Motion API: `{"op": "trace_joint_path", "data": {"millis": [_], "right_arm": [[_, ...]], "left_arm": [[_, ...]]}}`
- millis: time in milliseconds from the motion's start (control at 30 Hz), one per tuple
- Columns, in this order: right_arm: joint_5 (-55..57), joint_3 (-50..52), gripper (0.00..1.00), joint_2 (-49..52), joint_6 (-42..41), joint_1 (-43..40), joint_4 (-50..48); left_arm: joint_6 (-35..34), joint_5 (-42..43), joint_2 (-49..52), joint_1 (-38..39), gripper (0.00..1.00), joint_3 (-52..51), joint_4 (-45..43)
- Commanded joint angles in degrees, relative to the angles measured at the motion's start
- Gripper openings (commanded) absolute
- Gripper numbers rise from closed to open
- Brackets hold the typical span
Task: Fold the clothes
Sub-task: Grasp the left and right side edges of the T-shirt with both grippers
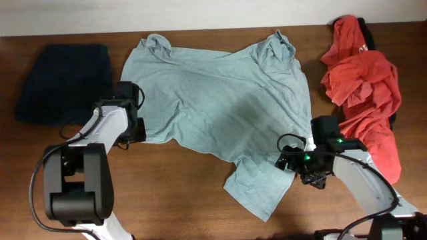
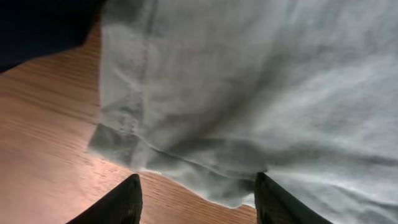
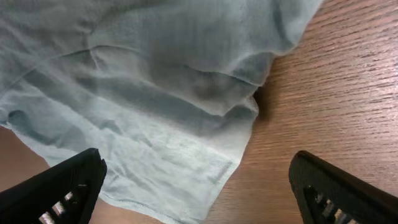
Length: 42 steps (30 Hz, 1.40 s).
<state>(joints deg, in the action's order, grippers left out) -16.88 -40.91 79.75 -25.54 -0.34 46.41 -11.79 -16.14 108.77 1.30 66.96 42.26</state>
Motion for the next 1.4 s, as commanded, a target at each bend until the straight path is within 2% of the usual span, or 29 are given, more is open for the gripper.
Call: {"op": "trace_joint_path", "data": {"millis": [0,300,600,700,733,900,1233,1367], "right_arm": [[-0.5,0.4,0.97,-0.9,-0.2,0.3,-0.1],[-0.5,0.4,0.97,-0.9,-0.3,0.3,-0.7],[-0.5,0.4,0.96,-0.9,-0.2,0.3,0.7],[-0.5,0.4,0.95,-0.9,-0.2,0.3,1.5],[-0.3,0.4,0.93,-0.9,-0.2,0.3,1.7],[2.0,0.4,0.85,-0.9,-0.4,0.3,2.2],[7.5,0.4,0.84,-0.5,-2.1,0.3,3.9],[8.1,0.8,0.74,-0.5,-2.7,0.3,-0.4]], "left_arm": [[-0.5,-2.1,0.9,-1.3,0.58,-0.5,0.2],[-0.5,-1.6,1.2,-1.9,0.57,-0.5,-1.8],[-0.5,0.4,6.7,-1.9,0.25,-0.5,-4.0],[-0.5,0.3,6.8,-1.9,0.11,-0.5,-3.6],[-0.6,0.3,6.8,-1.9,0.01,-0.5,-3.2],[-0.6,0.3,6.8,-1.9,0.01,-0.5,-1.2],[-1.0,1.6,6.8,-1.8,0.01,-0.5,-2.7],[-1.0,2.7,6.8,-1.9,0.01,-0.5,-3.9]]}}
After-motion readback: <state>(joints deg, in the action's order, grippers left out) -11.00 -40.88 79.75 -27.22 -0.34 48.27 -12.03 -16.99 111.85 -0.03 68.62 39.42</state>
